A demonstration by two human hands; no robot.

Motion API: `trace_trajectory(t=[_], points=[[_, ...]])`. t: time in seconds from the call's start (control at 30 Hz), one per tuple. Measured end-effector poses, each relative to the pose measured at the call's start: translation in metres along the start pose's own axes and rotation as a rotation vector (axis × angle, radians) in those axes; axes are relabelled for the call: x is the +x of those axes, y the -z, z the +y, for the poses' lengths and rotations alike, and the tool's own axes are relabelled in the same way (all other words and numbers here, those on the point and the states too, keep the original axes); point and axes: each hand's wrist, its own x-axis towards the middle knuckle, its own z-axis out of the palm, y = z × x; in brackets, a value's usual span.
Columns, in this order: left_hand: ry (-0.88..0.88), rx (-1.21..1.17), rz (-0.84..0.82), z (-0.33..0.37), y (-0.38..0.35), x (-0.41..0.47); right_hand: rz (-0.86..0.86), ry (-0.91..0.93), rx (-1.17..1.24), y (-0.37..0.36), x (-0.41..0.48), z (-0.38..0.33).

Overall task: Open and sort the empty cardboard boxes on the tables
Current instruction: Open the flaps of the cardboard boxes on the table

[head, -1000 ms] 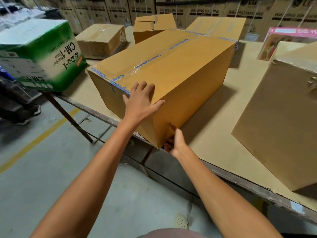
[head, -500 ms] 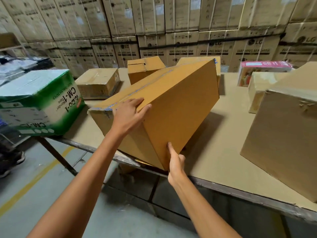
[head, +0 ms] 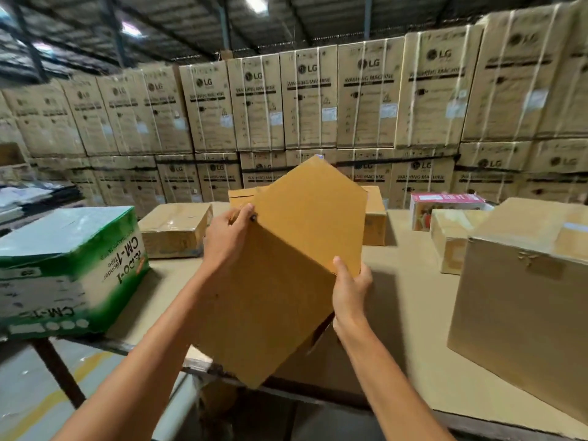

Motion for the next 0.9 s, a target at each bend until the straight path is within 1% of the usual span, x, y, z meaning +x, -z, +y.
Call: trace_trajectory(t=[0.07,0.17,0.27,0.3,0.4,0.47,0.57,0.67,0.77,0.83,0.9], points=[[-0.029,0.027,0.037,0.002,0.006,-0.001,-0.010,0.047,-0.036,-0.003,0.006,-0.012],[-0.059,0.000,0.096,0.005,0.013,-0.010,-0.018,0.123,-0.112,0.003,0.007,-0.036],[-0.008,-0.063,0.093,-0.009,0.015,-0.024,-0.058,0.195,-0.175,0.002,0.007,-0.068],[0.044,-0.145,0.061,-0.015,0.015,-0.029,-0.073,0.226,-0.189,0.000,0.008,-0.076],[0.304,-0.576,-0.035,-0.030,0.010,-0.042,-0.131,0.314,-0.290,-0.009,0.009,-0.088],[0.398,-0.734,-0.045,-0.032,0.013,-0.050,-0.172,0.366,-0.354,-0.014,0.003,-0.091],[0.432,-0.885,-0.047,-0.033,0.021,-0.051,-0.189,0.436,-0.438,-0.017,-0.004,-0.098],[0.459,-0.965,0.025,-0.032,0.023,-0.055,-0.218,0.586,-0.491,-0.020,-0.007,-0.116],[0.489,-1.066,0.097,-0.041,0.017,-0.066,-0.329,0.726,-0.511,-0.029,-0.007,-0.133],[0.602,-1.150,0.174,-0.059,0.010,-0.075,-0.470,0.772,-0.566,-0.033,-0.001,-0.132],[0.747,-1.169,0.210,-0.083,-0.004,-0.090,-0.639,0.782,-0.702,-0.033,0.010,-0.117]])
